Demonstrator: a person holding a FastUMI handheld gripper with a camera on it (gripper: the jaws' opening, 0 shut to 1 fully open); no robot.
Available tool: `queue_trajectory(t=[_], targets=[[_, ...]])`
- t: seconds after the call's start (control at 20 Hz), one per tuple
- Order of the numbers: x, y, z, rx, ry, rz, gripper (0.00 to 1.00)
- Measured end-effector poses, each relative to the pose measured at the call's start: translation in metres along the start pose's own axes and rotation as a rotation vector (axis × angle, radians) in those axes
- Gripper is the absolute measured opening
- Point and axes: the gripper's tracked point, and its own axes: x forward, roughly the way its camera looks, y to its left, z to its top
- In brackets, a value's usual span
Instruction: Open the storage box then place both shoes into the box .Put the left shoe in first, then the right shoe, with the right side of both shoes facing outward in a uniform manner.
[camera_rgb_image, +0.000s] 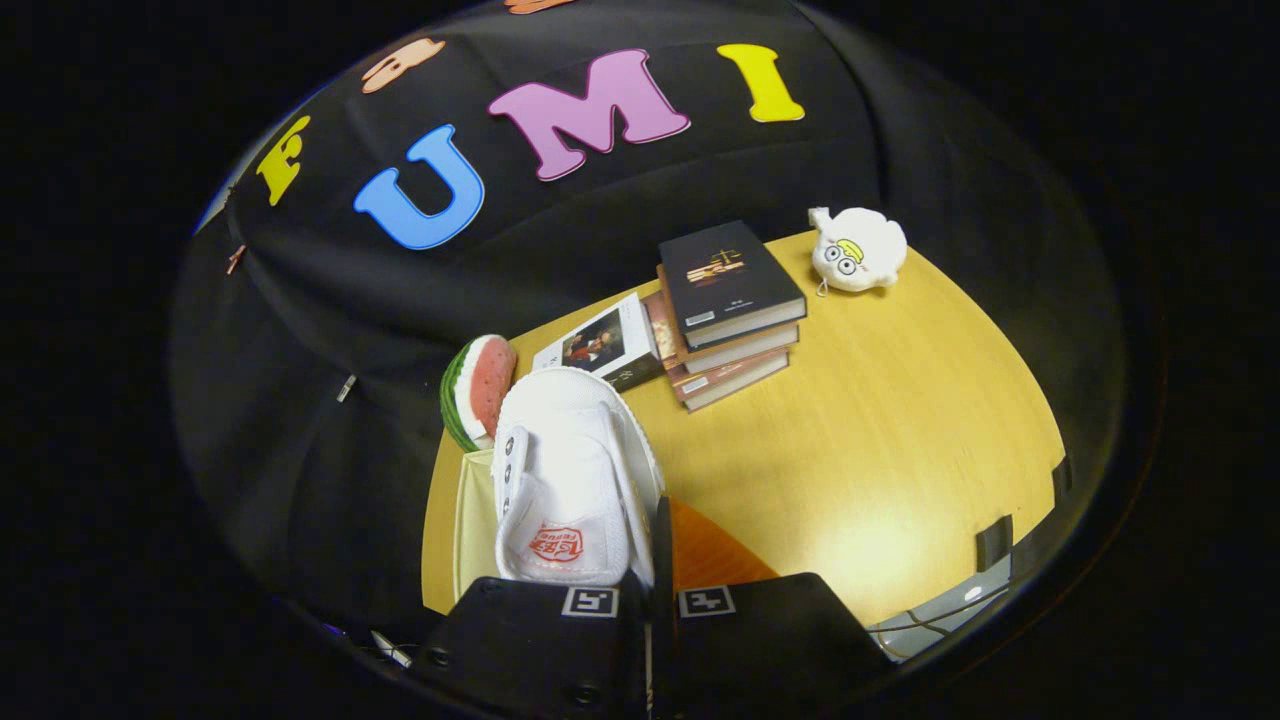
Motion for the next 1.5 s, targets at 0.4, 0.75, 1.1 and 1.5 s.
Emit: queue_trajectory(t=[0.4,0.75,1.1,1.5], targets=[[0.067,0.036,-0.056,-0.102,0.081,-0.129,0.08],[0.091,0.047,-0.069,-0.126,0.043,-0.141,0.30],[0.065,0.057,-0.064,-0.181,-0.017,-0.103,1.00],[-0.008,0.002,0.018,-0.226,-0.262,-0.123,0.99]])
